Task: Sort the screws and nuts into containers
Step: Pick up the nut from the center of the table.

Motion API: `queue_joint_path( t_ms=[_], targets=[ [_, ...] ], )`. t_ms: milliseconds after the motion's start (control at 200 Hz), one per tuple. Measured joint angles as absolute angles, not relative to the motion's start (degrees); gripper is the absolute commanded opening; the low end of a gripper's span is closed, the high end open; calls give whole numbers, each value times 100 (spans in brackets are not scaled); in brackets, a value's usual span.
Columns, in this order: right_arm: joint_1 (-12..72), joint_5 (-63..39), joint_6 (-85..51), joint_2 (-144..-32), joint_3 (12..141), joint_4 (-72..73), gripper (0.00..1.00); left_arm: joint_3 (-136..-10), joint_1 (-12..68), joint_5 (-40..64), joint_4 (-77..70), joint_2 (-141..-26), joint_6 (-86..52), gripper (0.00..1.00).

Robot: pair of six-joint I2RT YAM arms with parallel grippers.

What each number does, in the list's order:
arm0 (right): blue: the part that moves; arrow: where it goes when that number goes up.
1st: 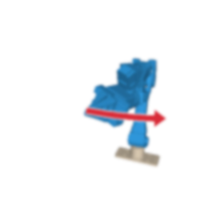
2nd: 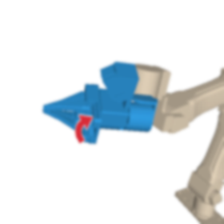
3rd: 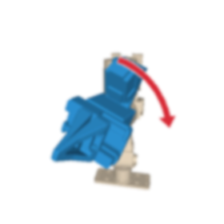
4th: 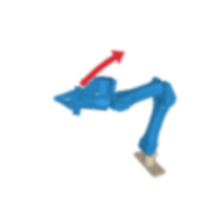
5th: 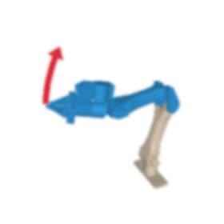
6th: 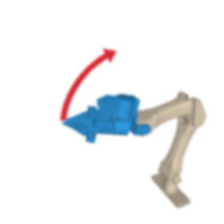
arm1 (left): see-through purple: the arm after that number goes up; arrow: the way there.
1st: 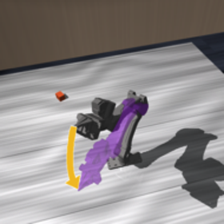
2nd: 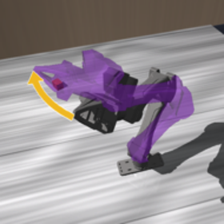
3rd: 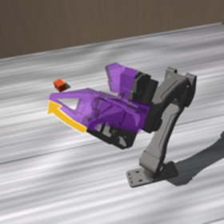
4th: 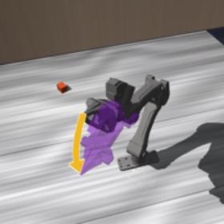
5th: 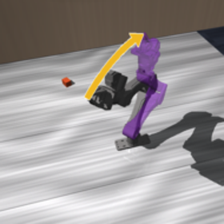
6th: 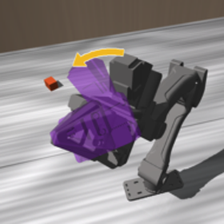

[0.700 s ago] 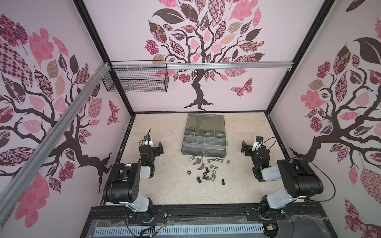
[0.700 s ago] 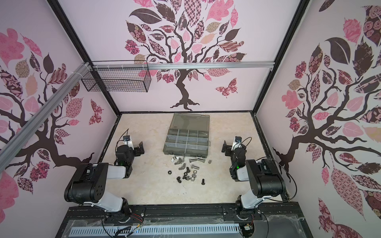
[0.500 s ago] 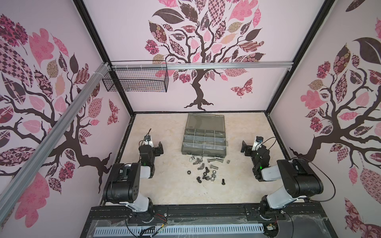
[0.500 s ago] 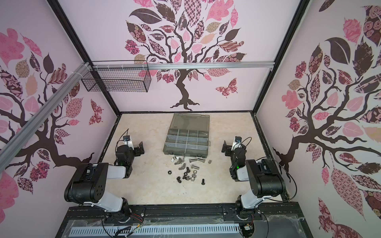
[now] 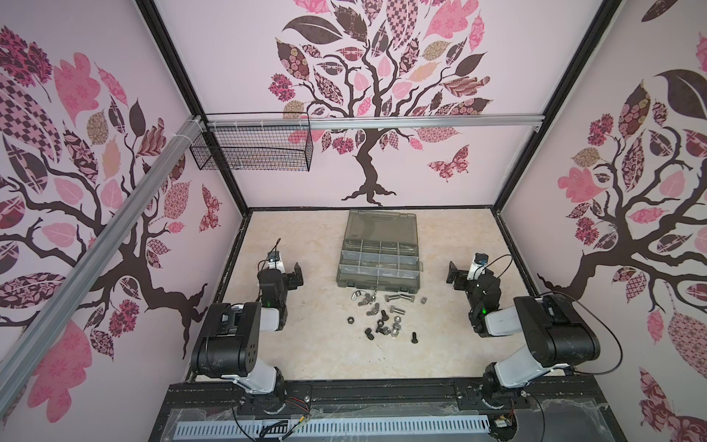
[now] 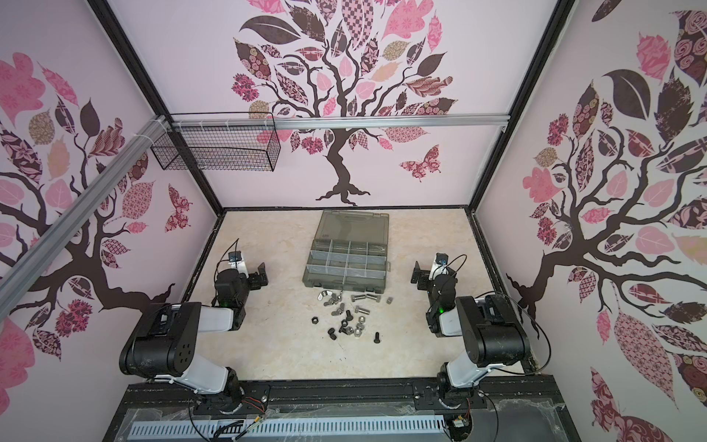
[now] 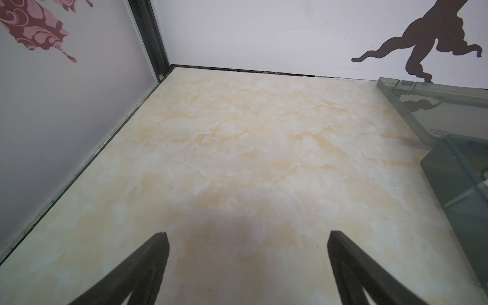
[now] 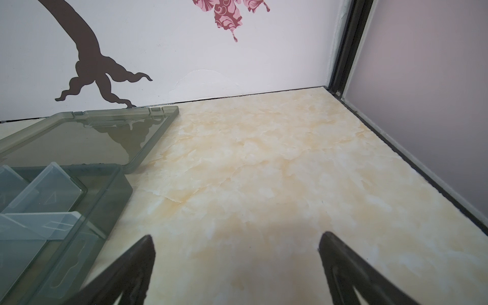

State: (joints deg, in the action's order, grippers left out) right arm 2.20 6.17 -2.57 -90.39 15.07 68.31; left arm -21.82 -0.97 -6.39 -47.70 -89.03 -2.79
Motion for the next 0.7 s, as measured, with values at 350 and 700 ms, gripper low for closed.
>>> queue_joint_path(
  t_ms=[350,700],
  targets=[
    [217,620,-257,-9037,1503,6840,100,-2215,-97,-642,-4768,-8910,-279,98],
    [528,569,-674,-6851,2644,3562,100,-4018,69,-760,-1192,-7118,-860,98]
  ],
)
